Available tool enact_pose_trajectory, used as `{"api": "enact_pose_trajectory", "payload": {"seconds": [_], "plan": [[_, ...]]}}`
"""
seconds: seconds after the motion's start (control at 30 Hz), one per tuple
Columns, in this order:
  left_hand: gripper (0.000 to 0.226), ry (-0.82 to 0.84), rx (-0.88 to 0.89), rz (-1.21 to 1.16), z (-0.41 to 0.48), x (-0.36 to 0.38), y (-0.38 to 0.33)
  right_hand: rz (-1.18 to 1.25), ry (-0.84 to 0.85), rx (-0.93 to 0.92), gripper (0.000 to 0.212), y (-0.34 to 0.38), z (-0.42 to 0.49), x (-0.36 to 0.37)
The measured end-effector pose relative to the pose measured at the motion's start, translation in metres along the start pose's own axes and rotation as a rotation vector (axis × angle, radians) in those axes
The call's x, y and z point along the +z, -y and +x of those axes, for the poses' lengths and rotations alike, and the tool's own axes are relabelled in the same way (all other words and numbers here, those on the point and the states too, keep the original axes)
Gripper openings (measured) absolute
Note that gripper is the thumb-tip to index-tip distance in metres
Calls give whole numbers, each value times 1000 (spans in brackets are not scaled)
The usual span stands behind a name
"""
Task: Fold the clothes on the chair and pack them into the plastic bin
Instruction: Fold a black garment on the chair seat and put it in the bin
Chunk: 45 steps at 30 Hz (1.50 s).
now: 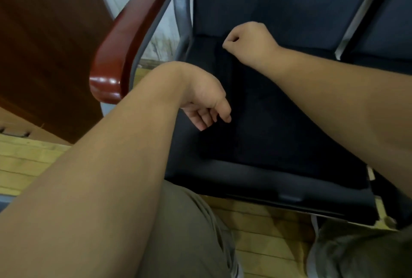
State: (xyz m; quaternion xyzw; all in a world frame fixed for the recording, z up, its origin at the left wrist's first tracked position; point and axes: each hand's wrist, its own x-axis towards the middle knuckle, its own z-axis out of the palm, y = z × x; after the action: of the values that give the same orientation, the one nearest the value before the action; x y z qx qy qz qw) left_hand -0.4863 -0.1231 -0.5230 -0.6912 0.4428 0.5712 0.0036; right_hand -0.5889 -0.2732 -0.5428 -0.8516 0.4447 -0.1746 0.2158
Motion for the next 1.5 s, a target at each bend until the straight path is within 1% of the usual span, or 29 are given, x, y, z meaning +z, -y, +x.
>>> {"api": "enact_pose_trajectory", "payload": {"seconds": [0.07,0.17,0.33,0.47,0.53,0.63,0.73,0.8,0.87,0.93,0.97,1.03,1.1,1.2,1.3,1.4,1.5], "plan": [[39,14,15,-20,2,10,-21,50,7,45,20,-20,-8,-16],[47,43,-7,18,13,26,-49,125,31,119,24,-52,-22,-31],[24,107,-101,124,34,55,-85,140,103,175,30,-97,-44,-38],[27,137,-151,180,42,70,-103,78,179,186,31,-128,-55,-56],[31,137,-164,241,44,74,-111,25,204,189,31,-140,-61,-75],[32,117,-166,323,49,82,-119,-80,298,214,30,-155,-68,-111],[30,91,-93,346,53,95,-130,-118,348,275,28,-176,-79,-135],[27,73,-16,342,55,104,-140,-99,302,320,29,-195,-90,-139],[20,46,81,382,56,116,-150,-92,221,388,27,-213,-100,-140],[16,24,190,443,56,133,-159,-79,182,515,27,-226,-105,-144],[16,25,244,465,56,142,-164,-77,188,564,28,-231,-107,-146],[21,46,341,491,57,158,-171,-64,175,619,30,-243,-104,-147],[35,85,431,543,59,173,-178,6,193,662,30,-252,-103,-146],[56,126,521,723,69,192,-182,52,263,621,38,-260,-102,-138],[68,142,528,843,79,199,-186,4,367,552,46,-262,-98,-134],[63,119,569,847,83,199,-189,-22,389,547,41,-264,-94,-134],[48,100,609,785,81,197,-185,-41,398,551,37,-266,-94,-136]]}}
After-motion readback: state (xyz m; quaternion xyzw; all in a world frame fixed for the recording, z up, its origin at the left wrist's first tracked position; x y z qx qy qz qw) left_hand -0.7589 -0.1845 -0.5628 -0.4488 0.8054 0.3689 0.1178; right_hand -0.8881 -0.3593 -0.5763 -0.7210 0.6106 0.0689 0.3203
